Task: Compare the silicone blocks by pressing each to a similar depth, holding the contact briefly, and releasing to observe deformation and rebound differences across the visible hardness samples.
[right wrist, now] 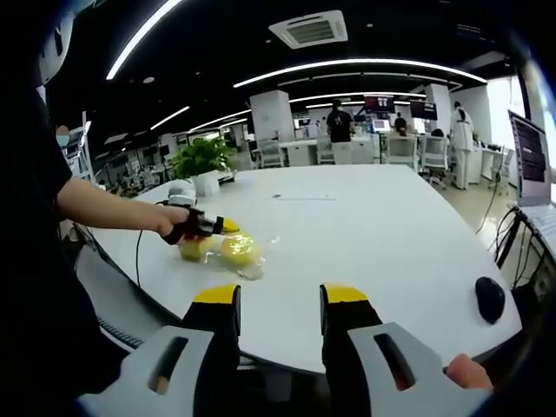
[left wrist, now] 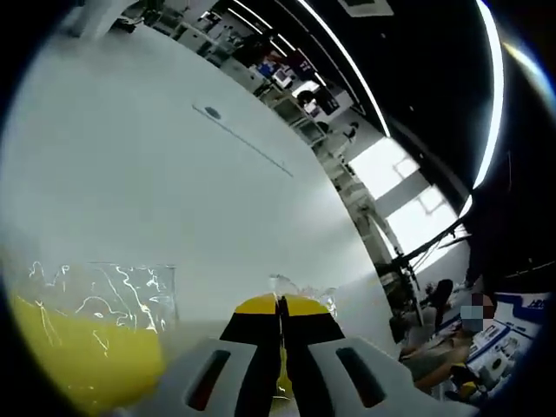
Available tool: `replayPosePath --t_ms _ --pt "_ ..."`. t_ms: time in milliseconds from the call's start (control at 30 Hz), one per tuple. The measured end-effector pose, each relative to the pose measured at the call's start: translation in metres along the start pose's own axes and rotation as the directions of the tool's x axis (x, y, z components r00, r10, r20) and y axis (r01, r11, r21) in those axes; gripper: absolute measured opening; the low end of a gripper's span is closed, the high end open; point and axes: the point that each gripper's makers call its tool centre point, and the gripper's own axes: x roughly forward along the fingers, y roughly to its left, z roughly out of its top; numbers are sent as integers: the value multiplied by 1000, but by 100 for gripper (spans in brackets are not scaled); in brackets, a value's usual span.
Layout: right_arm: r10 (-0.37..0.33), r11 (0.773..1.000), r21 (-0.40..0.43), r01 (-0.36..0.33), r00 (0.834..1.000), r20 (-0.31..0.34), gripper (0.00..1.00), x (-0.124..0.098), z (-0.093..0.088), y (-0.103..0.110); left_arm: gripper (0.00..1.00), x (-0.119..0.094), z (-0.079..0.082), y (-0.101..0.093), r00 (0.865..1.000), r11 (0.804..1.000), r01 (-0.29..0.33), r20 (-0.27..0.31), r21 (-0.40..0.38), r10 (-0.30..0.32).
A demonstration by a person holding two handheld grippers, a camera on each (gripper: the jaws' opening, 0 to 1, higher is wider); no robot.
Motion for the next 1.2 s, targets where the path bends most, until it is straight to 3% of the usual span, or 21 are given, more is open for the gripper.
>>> replayPosePath --t_ms 300,500,1200 --pt "-6 1000 -7 6 1000 -1 32 -2 0 0 0 6 -3 9 998 996 -43 -32 77 46" --pt "-19 1000 0 19 1000 -4 32 -6 -2 -2 0 9 -4 8 998 994 -39 -47 104 45" --pt "0 1000 -24 0 1000 -11 32 -2 3 5 0 12 -5 15 994 988 -51 -91 148 65"
